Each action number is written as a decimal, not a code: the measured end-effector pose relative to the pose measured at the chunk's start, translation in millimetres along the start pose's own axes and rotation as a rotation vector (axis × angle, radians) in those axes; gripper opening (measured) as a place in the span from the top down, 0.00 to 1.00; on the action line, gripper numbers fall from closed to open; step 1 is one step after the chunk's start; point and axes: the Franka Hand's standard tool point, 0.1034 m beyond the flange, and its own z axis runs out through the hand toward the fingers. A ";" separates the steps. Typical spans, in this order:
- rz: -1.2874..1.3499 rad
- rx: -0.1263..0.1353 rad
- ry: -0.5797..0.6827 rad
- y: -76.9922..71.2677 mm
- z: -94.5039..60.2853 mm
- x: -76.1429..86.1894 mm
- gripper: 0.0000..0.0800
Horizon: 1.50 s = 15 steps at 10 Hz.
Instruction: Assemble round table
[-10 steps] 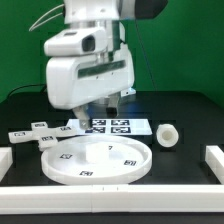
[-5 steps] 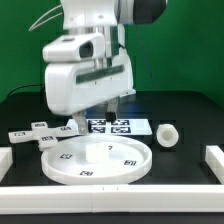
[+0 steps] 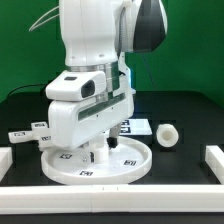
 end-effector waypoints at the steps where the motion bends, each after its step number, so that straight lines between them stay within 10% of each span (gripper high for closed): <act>1: 0.001 0.002 -0.001 -0.8 1.8 -0.7 0.19; 5: 0.011 0.001 -0.001 2.3 0.6 -4.2 0.19; 8: 0.011 -0.002 0.000 3.2 -0.6 -4.1 0.49; 15: 0.000 -0.003 0.008 9.7 -0.3 7.9 0.49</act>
Offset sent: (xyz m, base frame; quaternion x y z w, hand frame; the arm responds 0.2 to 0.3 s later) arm 0.0023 -0.0062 0.0046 0.0072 0.0009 -0.0035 1.0000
